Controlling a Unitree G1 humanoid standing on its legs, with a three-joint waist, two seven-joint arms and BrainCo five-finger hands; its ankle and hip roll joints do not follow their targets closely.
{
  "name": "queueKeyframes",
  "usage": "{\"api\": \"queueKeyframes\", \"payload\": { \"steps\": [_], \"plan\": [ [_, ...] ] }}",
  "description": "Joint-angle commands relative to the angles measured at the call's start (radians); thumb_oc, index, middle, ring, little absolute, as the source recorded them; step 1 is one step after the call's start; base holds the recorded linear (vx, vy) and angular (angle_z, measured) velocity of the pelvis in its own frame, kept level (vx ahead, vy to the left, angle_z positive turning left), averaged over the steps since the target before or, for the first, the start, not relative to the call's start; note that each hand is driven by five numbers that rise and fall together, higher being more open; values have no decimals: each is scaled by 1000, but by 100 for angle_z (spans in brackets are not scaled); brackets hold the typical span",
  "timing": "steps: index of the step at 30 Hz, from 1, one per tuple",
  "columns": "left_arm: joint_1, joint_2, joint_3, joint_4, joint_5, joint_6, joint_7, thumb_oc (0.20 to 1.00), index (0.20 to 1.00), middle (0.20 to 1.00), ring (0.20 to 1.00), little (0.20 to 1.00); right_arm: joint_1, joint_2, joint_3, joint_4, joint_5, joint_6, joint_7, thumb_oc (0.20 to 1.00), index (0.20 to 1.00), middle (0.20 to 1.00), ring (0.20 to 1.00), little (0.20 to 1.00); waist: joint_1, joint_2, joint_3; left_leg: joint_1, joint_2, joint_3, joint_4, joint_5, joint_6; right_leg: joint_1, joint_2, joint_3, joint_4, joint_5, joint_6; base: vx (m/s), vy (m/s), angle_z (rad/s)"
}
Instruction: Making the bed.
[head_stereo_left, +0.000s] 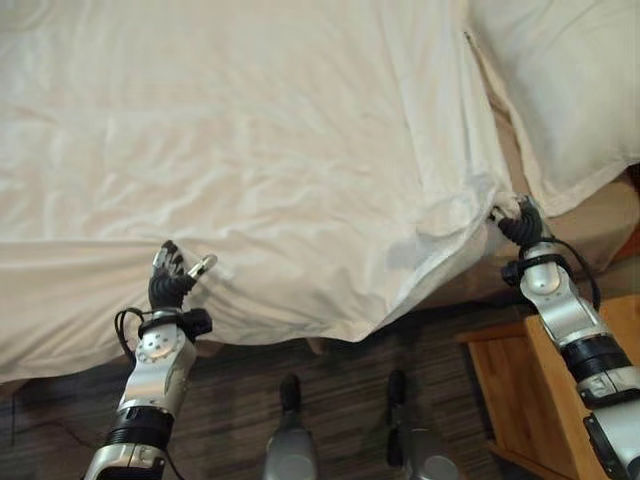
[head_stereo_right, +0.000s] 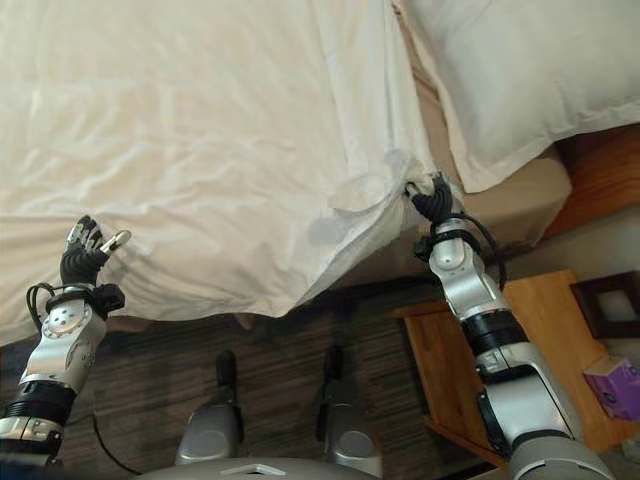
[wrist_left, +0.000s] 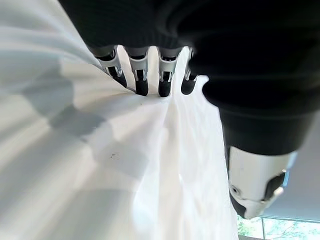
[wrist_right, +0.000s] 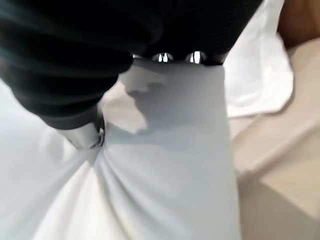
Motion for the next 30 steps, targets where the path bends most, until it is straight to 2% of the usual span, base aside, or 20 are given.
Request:
{"api": "queueKeyframes", "payload": {
  "steps": [1, 2, 7, 13, 17, 22, 25, 30],
  "plan": [
    [-41, -101, -125, -72, 43, -2, -129, 1000, 1000, 1000, 1000, 1000, 101, 6, 14, -7, -34, -4, 18, 200, 200, 200, 200, 200, -97, -7, -85, 64, 14, 96, 7, -107, 10, 18, -48, 85, 13, -108, 41, 28, 76, -26],
    [-24, -111, -124, -68, 44, 2, -135, 1000, 1000, 1000, 1000, 1000, 132, 10, 3, -5, -40, -2, 22, 1000, 1000, 1000, 1000, 1000, -98, -4, -87, 73, 11, 101, 7, -110, 12, 21, -51, 90, 13, -108, 42, 32, 66, -30],
    [40, -153, -133, -12, 66, 24, -170, 1000, 1000, 1000, 1000, 1000, 215, 5, -3, 92, -129, 18, 32, 1000, 1000, 1000, 1000, 1000, -107, 6, -84, 87, 2, 102, 7, -119, 17, 29, -61, 95, 13, -108, 44, 6, 7, -9],
    [51, -181, -165, 71, 60, 35, -194, 1000, 1000, 1000, 1000, 1000, 202, -25, 35, 350, -206, 61, 42, 1000, 1000, 1000, 1000, 1000, -110, 27, -64, 78, -8, 98, 7, -114, 15, 18, -70, 97, 13, -107, 45, -11, -9, 1],
    [45, -202, -177, 104, 33, 29, -191, 1000, 1000, 1000, 1000, 1000, 158, -90, 46, 588, -302, 122, 50, 1000, 1000, 1000, 1000, 1000, -110, 57, -34, 44, -18, 87, 7, -100, 11, -11, -79, 91, 13, -102, 44, -51, -8, 1],
    [57, -214, -194, 105, 7, 34, -199, 1000, 1000, 1000, 1000, 1000, 141, -130, 13, 763, -295, 156, 30, 1000, 1000, 1000, 1000, 1000, -106, 76, -25, 15, -19, 78, 7, -86, 8, -28, -82, 76, 13, -103, 44, -33, -14, 5],
    [77, -219, -184, 149, 5, 43, -204, 1000, 1000, 1000, 1000, 1000, 160, -155, -61, 831, -222, 155, -14, 1000, 1000, 1000, 1000, 1000, -104, 81, -27, 7, -14, 76, 7, -81, 6, -27, -81, 62, 13, -104, 43, 0, -9, 1],
    [90, -234, -173, 195, -1, 56, -213, 1000, 1000, 1000, 1000, 1000, 191, -178, -110, 787, -190, 148, -44, 1000, 1000, 1000, 1000, 1000, -106, 77, -31, 10, -8, 77, 7, -82, 4, -20, -79, 59, 13, -106, 43, 20, -15, 1]
  ]
}}
